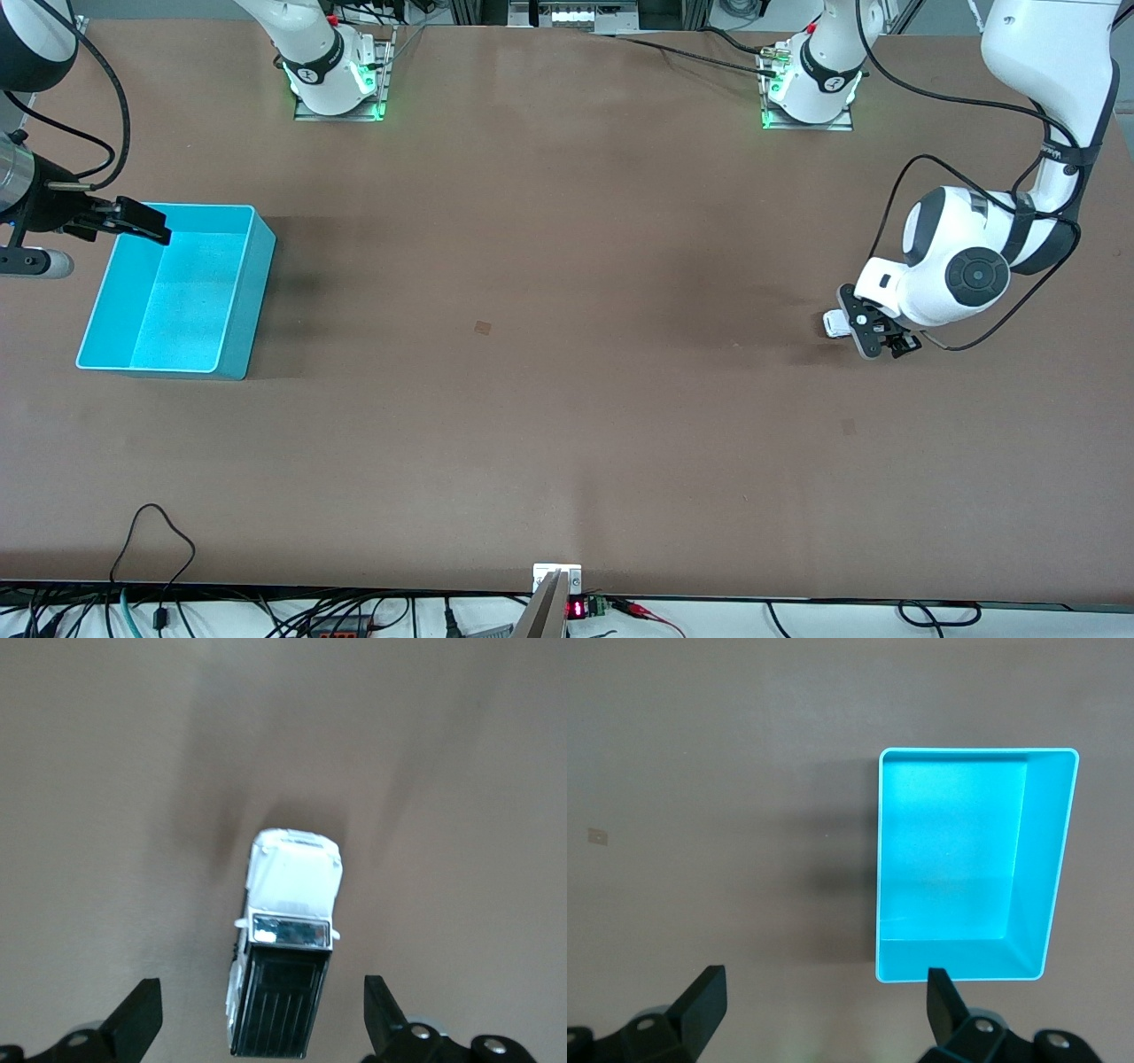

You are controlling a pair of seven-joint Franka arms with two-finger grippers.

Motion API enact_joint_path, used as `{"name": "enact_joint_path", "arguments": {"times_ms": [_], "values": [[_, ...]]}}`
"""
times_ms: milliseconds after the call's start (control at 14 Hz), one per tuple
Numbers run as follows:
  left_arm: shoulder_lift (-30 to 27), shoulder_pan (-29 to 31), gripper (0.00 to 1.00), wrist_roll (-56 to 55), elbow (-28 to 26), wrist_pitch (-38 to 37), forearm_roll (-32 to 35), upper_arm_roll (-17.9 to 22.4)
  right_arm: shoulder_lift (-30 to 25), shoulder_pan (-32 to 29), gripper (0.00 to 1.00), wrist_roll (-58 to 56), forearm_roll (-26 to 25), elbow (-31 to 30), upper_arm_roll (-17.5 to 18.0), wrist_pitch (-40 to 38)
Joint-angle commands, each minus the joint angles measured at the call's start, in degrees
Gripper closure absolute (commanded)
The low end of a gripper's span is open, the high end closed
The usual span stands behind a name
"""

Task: Wind and store white jeep toy
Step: 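Close the left gripper around the white jeep toy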

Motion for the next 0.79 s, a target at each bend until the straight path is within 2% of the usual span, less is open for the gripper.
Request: {"name": "enact_joint_path", "arguments": {"times_ms": [0,430,716], "values": [[0.15,1.67,0.00,4.05,-1.67,1.26,0.93,-1.87,-0.56,-0.10,0.00,-0.43,1.76,-1.02,0.02,1.00],[0.77,2.55,0.00,11.87,-3.26,6.62,0.67,-2.32,-0.47,-0.01,0.00,-0.43,1.85,-1.02,0.02,1.08],[0.77,3.69,0.00,15.57,-3.26,6.98,0.67,-2.32,-0.47,-0.01,0.00,-0.43,1.85,-1.02,0.02,1.09]]}}
